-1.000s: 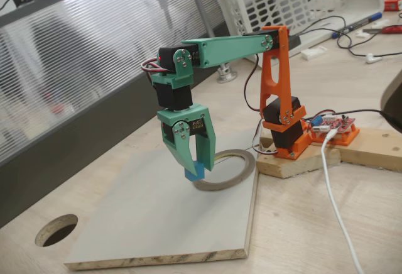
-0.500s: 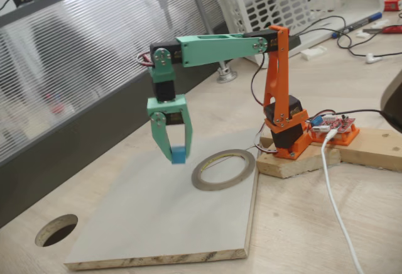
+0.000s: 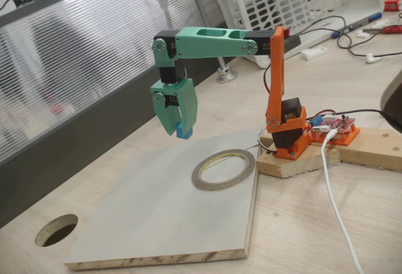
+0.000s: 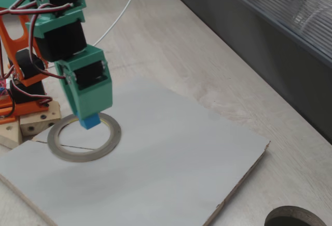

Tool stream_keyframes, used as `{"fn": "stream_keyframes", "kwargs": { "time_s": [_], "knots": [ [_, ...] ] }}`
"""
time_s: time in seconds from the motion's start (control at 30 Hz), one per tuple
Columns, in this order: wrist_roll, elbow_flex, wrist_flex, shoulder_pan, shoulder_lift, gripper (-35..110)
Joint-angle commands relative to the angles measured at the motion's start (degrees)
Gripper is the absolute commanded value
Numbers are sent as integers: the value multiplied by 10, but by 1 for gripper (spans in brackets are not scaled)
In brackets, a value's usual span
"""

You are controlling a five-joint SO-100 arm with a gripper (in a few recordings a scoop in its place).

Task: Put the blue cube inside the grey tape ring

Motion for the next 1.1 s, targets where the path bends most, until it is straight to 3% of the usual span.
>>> {"fn": "stream_keyframes", "kwargs": {
  "time_s": [0.0,0.3,0.6,0.77,1.07],
  "knots": [
    [7,33,1,5,30,7],
    [6,256,-15,3,127,7],
    [5,375,-180,-1,140,7],
    [10,387,-184,-80,140,7],
    [10,390,-182,-84,140,7]
  ]
}}
